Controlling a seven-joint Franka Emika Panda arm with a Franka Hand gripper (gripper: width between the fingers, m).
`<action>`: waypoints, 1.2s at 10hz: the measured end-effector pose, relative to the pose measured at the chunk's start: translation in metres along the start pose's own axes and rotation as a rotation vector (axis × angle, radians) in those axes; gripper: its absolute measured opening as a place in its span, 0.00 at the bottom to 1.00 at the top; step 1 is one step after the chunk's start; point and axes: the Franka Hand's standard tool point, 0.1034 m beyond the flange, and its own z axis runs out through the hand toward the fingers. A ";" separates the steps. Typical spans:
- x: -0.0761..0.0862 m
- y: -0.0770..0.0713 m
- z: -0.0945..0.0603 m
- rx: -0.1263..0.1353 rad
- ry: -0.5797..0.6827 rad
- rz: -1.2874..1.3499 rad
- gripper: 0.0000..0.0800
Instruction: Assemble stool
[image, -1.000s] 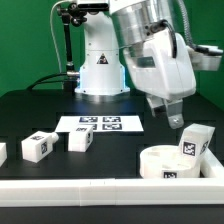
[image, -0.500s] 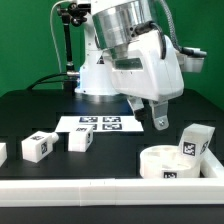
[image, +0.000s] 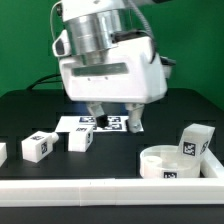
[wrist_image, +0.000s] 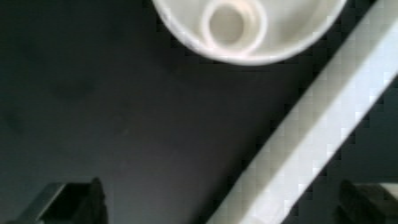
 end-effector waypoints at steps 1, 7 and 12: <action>0.000 0.001 0.001 -0.006 0.002 -0.013 0.81; -0.008 0.012 0.016 -0.157 0.059 -0.557 0.81; 0.007 0.034 0.015 -0.158 0.070 -0.718 0.81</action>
Offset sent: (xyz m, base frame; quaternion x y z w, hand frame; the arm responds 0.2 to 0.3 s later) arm -0.0041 0.0071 -0.0153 -0.0732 0.0394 -0.2840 0.9552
